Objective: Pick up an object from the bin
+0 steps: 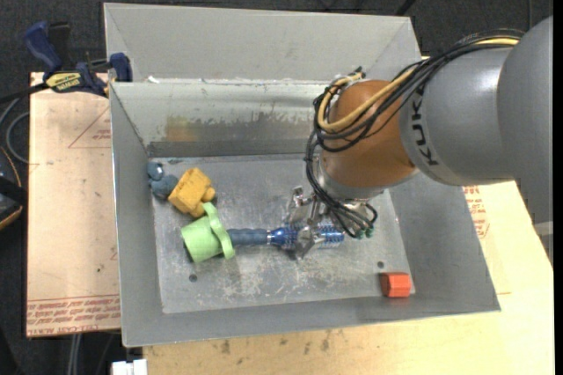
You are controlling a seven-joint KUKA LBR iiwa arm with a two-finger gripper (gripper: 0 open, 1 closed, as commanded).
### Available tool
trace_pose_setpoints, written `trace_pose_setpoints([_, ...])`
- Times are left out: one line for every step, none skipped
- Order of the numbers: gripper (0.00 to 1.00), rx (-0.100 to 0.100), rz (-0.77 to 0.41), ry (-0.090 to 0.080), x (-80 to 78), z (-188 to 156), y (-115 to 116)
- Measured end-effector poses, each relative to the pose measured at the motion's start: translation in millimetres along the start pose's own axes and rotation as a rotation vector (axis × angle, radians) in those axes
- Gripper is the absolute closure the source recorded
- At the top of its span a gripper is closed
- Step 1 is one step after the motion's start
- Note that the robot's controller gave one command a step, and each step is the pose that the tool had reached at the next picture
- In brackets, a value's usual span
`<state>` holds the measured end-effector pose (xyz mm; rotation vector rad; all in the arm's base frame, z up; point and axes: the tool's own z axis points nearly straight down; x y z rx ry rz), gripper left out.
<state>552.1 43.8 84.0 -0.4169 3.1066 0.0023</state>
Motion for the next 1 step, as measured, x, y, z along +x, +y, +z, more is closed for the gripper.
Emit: trace_pose_setpoints([1.0, 0.002, -0.013, -0.003, -22.6, -128.2, -5.0])
